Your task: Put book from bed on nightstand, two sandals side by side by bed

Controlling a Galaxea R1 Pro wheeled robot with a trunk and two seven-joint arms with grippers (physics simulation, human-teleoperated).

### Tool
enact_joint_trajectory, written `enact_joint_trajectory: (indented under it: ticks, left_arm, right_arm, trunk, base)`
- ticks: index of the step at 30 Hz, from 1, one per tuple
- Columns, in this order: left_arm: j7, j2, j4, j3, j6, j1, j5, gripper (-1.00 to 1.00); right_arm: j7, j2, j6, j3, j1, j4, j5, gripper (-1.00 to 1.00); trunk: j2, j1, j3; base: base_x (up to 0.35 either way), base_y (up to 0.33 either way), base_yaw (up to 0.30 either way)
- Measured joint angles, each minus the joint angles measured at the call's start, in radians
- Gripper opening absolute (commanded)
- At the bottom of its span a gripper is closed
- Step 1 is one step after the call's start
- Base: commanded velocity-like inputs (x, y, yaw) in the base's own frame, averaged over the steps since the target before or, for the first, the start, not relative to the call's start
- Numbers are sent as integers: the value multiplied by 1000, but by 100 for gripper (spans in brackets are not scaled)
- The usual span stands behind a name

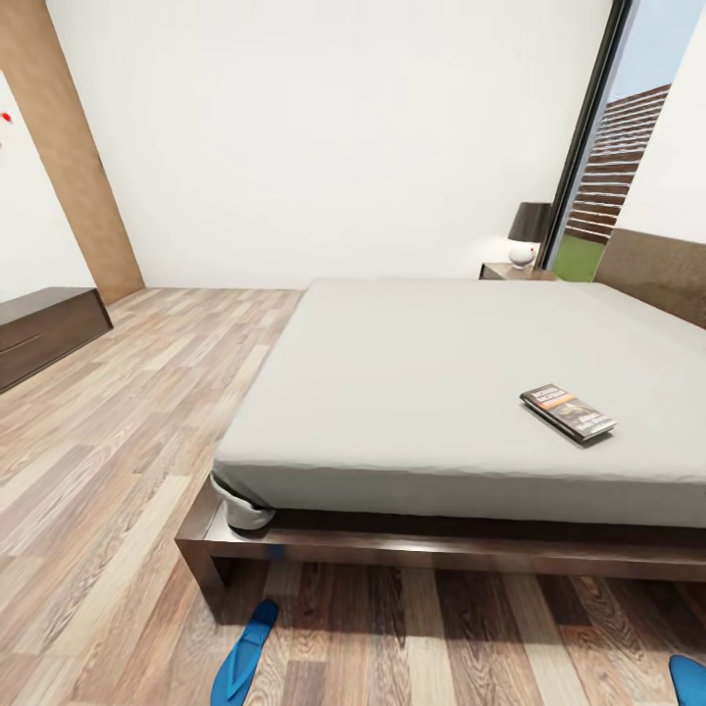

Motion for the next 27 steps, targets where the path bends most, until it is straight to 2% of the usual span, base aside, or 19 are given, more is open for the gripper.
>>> enact_joint_trajectory:
  ticks: [3,9,13,23,27]
  left_arm:
    - [0,-1,0,0,0,0,0,100]
    - [-1,-14,2,0,2,0,1,100]
    - [-5,-18,25,1,3,0,2,100]
    - [-85,-20,43,1,-2,0,4,100]
    - [-127,-20,44,2,-1,0,7,100]
  right_arm:
    - [17,0,0,1,0,1,2,-100]
    - [105,1,-1,0,0,0,30,-100]
    - [123,5,7,1,0,-1,37,-100]
    - [144,15,50,2,-1,-22,37,-100]
    - [182,27,52,3,-1,-44,38,-100]
  trunk:
    - [0,0,0]
    - [0,0,0]
    - [0,0,0]
    - [0,0,0]
    - [0,0,0]
  base:
    - [0,0,0]
    - [0,0,0]
    - [0,0,0]
    - [0,0,0]
    - [0,0,0]
